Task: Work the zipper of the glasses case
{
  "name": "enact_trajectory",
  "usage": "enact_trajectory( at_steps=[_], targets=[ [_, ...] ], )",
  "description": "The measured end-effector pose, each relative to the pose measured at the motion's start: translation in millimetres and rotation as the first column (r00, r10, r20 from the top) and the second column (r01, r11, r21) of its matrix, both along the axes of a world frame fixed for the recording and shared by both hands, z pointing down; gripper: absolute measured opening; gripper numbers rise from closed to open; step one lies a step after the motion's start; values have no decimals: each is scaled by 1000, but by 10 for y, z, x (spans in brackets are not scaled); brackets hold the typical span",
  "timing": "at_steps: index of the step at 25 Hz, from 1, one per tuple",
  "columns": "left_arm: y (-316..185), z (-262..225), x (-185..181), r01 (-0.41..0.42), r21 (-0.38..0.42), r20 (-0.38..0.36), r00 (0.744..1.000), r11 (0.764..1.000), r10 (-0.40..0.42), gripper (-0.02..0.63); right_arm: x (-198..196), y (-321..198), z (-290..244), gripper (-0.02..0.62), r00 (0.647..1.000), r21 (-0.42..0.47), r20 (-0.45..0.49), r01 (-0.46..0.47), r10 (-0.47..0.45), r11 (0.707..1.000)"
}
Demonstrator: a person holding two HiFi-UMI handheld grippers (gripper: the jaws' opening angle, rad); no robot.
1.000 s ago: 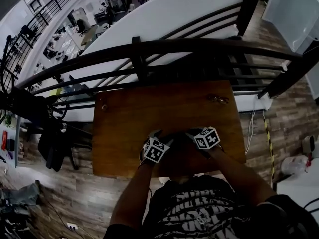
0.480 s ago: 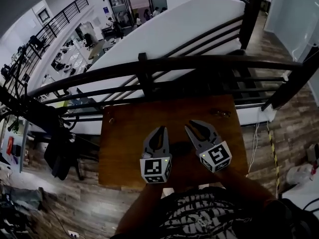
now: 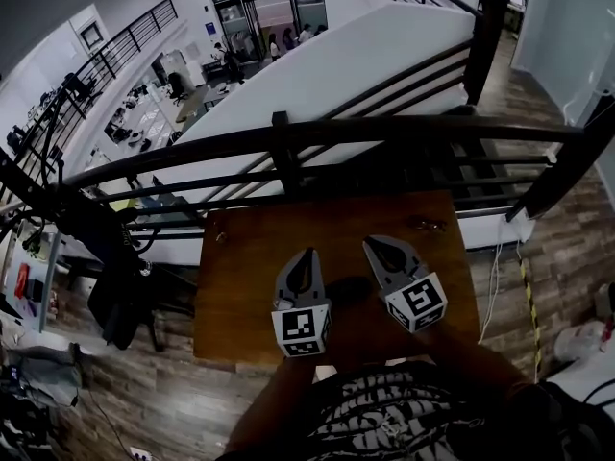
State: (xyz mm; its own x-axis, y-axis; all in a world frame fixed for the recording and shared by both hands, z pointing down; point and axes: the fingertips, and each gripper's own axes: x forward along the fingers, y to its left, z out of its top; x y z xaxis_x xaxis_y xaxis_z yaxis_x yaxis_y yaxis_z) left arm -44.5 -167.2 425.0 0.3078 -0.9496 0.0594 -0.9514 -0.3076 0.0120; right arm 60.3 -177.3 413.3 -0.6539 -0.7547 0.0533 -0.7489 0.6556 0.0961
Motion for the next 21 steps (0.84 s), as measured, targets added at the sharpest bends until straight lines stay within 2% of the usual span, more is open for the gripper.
enact_trajectory(
  at_steps=[10,21],
  targets=[
    [70,-25,-136,0,0,4,1000,1000,0,6,-98,47,25,-2,1000,-19,0,-14,14,1000],
    [102,-27,-458,-27,-4,-2,1000,1000,27,6,-427,121,73,-2,999,-35,-4,-40,40,999]
  ],
)
